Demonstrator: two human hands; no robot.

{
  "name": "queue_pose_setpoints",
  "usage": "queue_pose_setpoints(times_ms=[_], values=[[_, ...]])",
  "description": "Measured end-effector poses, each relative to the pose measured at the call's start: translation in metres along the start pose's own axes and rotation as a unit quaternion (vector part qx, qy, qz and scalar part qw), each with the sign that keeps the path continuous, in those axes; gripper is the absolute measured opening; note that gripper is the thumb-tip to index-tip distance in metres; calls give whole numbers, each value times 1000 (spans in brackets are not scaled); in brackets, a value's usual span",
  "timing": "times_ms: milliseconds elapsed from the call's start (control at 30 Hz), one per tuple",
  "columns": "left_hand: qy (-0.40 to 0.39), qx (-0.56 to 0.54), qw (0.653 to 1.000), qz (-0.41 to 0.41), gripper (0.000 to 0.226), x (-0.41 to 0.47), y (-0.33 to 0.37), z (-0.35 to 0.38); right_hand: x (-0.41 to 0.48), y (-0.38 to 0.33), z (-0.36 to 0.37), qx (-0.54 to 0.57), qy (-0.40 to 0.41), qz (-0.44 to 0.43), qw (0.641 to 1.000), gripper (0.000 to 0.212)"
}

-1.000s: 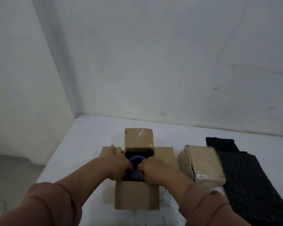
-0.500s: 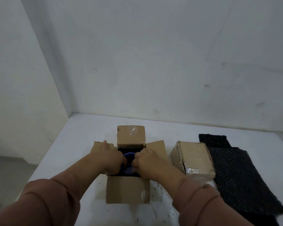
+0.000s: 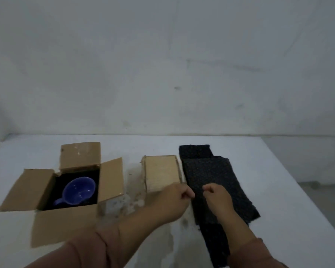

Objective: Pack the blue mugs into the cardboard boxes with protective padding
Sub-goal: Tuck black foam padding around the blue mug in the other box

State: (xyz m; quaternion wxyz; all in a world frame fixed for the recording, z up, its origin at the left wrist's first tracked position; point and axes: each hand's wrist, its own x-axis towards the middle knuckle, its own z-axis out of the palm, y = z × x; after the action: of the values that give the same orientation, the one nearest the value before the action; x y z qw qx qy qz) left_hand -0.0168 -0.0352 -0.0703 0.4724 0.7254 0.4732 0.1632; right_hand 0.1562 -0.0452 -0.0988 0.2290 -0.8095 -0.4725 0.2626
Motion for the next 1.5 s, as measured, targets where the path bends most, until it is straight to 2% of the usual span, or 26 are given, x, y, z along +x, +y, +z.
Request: queue_pose_setpoints(times_ms=[67, 100, 200, 267, 333, 400, 433, 500, 567, 633, 700, 733, 800, 867, 900, 933, 1033, 1100, 1167, 1200, 1300, 1333, 1400, 1500], values=[[-61, -105, 986, -111, 28, 16, 6, 33, 3, 26, -5, -38, -57, 8, 998, 33], [-65, -155, 971, -171, 26, 24, 10, 44, 4, 35, -6, -56, -84, 0, 995, 36], [-1, -235, 926, -296, 15, 48, 14, 65, 3, 53, -4, -100, -169, -36, 980, 47], [50, -270, 907, -320, 20, 61, 11, 73, 3, 59, -2, -100, -203, -42, 973, 51], [80, -303, 900, -303, 20, 72, 9, 81, 4, 63, -1, -94, -208, -51, 972, 52], [106, -298, 907, -279, 10, 79, 11, 87, 5, 67, 0, -87, -211, -61, 972, 52], [116, -296, 909, -270, 12, 82, 14, 90, 6, 68, -1, -90, -210, -72, 971, 52], [108, -296, 912, -261, 14, 87, 19, 93, 8, 71, -2, -91, -202, -94, 971, 50], [76, -250, 930, -259, 25, 94, 17, 94, 8, 72, -3, -75, -199, -110, 971, 48], [73, -177, 950, -246, 15, 97, 17, 92, 9, 75, -5, -51, -208, -117, 970, 44], [88, -192, 951, -227, 18, 98, 20, 89, 10, 78, -10, -9, -212, -100, 972, 34], [87, -227, 947, -208, 23, 98, 25, 86, 11, 76, -15, 17, -189, -81, 978, 28], [72, -288, 941, -163, 32, 94, 39, 74, 16, 72, -29, 91, -89, -29, 992, 18], [67, -354, 925, -121, 29, 87, 52, 57, 23, 64, -43, 185, 15, 24, 982, 17], [69, -400, 908, -100, 21, 82, 58, 46, 26, 59, -49, 245, 28, 55, 968, 12], [71, -448, 888, -75, 16, 75, 62, 34, 29, 53, -52, 309, 7, 88, 947, 9], [85, -532, 842, -17, 19, 52, 60, -9, 40, 30, -50, 477, -123, 143, 858, 27], [100, -546, 831, 0, 23, 35, 50, -37, 41, 9, -47, 544, -184, 141, 806, 20], [134, -533, 835, -13, 18, 21, 35, -63, 40, -12, -40, 588, -190, 112, 778, 5], [161, -515, 842, -27, 17, 14, 26, -76, 39, -23, -35, 582, -171, 86, 790, 17], [233, -450, 860, -64, 25, -7, -1, -115, 32, -63, -24, 433, -87, -14, 897, 28], [239, -435, 866, -63, 29, -14, -9, -127, 27, -77, -21, 386, -71, -48, 918, 28], [242, -410, 878, -42, 44, -28, -26, -151, 17, -103, -14, 377, -89, -97, 917, 28], [258, -371, 891, -30, 48, -49, -45, -180, 3, -136, -2, 458, -228, -107, 852, 34]])
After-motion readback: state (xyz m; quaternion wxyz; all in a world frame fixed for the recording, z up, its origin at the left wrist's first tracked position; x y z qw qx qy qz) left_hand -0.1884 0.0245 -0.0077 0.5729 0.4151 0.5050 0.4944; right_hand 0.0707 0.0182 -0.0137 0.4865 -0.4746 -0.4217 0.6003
